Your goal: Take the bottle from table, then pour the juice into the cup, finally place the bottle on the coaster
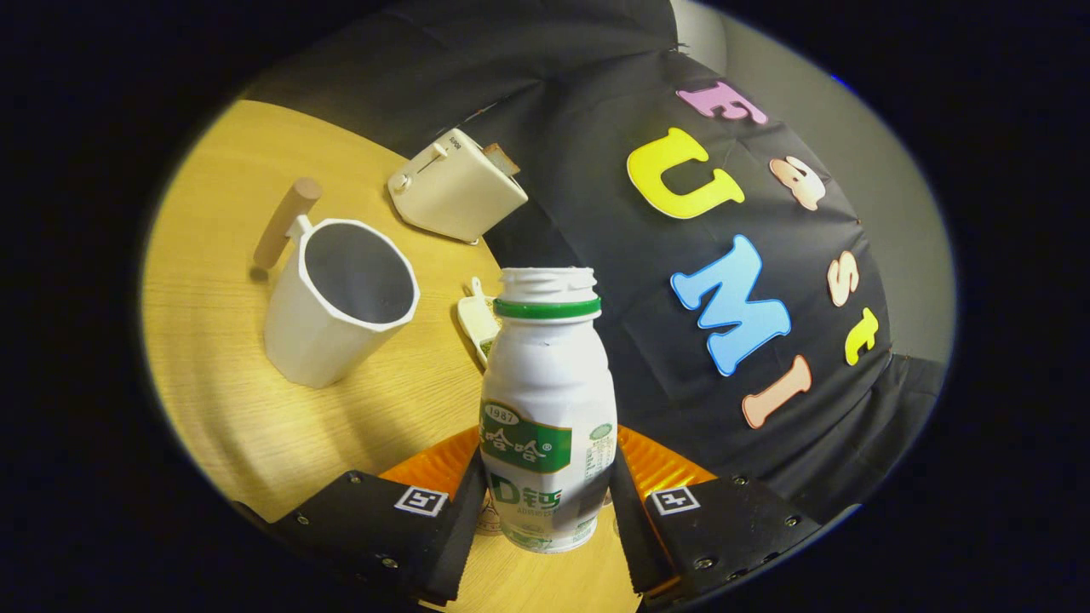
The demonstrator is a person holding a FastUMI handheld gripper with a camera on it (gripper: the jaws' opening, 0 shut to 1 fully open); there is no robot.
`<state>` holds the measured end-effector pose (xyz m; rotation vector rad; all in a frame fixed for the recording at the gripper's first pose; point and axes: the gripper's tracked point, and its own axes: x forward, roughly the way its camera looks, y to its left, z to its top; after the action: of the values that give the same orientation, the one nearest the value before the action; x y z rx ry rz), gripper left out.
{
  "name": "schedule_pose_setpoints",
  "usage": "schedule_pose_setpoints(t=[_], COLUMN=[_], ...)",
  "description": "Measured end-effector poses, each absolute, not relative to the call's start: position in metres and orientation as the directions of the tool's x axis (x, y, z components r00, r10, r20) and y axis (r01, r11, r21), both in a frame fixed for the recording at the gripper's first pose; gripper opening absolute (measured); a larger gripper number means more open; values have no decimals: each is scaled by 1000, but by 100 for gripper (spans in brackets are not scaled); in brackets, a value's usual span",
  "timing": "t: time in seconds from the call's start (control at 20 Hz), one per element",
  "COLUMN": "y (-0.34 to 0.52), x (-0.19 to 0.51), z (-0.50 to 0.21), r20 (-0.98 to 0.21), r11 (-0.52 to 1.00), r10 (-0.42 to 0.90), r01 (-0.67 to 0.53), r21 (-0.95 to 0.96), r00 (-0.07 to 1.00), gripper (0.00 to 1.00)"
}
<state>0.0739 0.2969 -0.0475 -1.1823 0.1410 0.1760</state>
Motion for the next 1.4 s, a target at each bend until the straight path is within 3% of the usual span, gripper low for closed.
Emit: schedule_pose_setpoints(t=[1.4], y=[316], x=[81], z=[-43], r20=[-177], r11=[-79], r10=[86], r01=[-170], r21=[-982], r00=[980], gripper=[72])
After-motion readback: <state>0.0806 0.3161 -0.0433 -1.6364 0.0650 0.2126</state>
